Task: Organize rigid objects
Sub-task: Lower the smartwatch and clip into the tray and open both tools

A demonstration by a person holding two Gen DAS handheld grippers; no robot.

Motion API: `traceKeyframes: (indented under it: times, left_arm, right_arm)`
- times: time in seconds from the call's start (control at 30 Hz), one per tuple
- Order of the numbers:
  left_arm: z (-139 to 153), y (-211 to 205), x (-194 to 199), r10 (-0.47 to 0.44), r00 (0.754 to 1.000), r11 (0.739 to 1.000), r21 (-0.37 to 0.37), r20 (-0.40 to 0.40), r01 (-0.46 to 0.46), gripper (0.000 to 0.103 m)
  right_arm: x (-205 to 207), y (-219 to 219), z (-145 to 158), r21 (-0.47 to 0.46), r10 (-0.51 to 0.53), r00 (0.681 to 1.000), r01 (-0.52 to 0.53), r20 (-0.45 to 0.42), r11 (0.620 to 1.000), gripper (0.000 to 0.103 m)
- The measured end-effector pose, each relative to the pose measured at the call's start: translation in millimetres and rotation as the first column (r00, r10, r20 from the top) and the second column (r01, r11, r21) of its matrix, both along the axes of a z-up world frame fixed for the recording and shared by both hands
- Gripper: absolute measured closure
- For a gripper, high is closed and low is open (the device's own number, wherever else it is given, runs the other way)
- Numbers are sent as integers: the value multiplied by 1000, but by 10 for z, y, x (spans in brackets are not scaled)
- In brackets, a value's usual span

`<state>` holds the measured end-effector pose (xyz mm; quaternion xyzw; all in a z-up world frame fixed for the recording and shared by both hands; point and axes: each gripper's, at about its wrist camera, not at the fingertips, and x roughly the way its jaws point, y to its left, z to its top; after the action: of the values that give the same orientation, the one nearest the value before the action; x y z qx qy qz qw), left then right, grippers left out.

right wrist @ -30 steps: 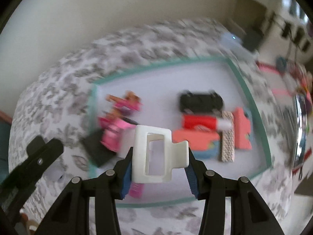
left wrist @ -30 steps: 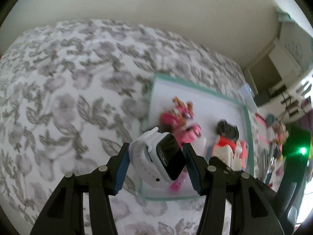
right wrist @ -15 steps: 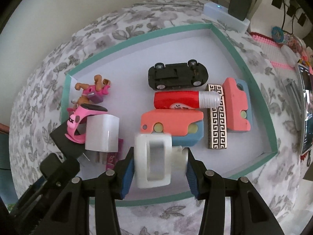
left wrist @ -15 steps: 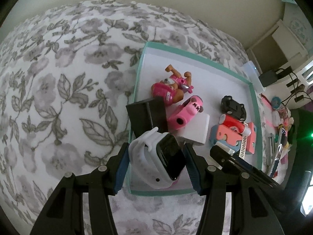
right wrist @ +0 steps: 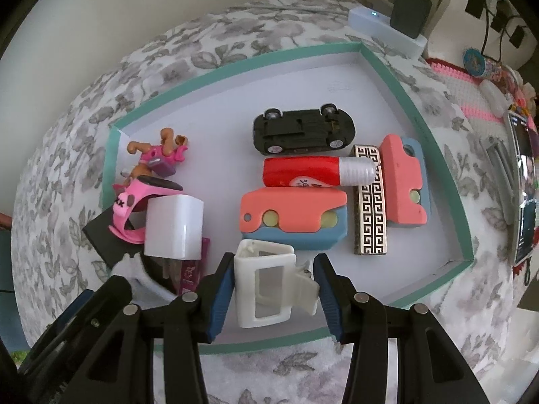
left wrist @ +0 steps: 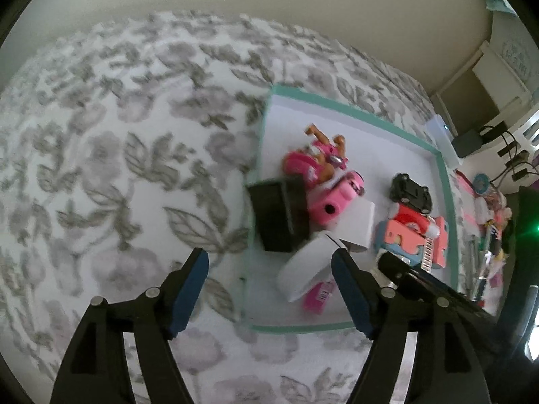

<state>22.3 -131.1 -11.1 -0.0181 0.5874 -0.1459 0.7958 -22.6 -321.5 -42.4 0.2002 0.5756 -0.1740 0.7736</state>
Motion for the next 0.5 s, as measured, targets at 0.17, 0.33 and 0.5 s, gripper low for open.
traceKeyframes:
  times: [0.17,0.33,0.5]
  left_arm:
    - [101,176,0,48,996,996,77,75,-54,25]
    - [77,353,44,88,991,989,111,96,-99,14]
    - [61,491,77,133,986,983,114,101,-144,11]
  right_arm:
    - [16,135,89,-41,36,999,-35,17,999,52]
    - [26,291,171,-83,92,995,-88,45,993,39]
    - [29,403,195,-99,129,990,-123,53,987,28]
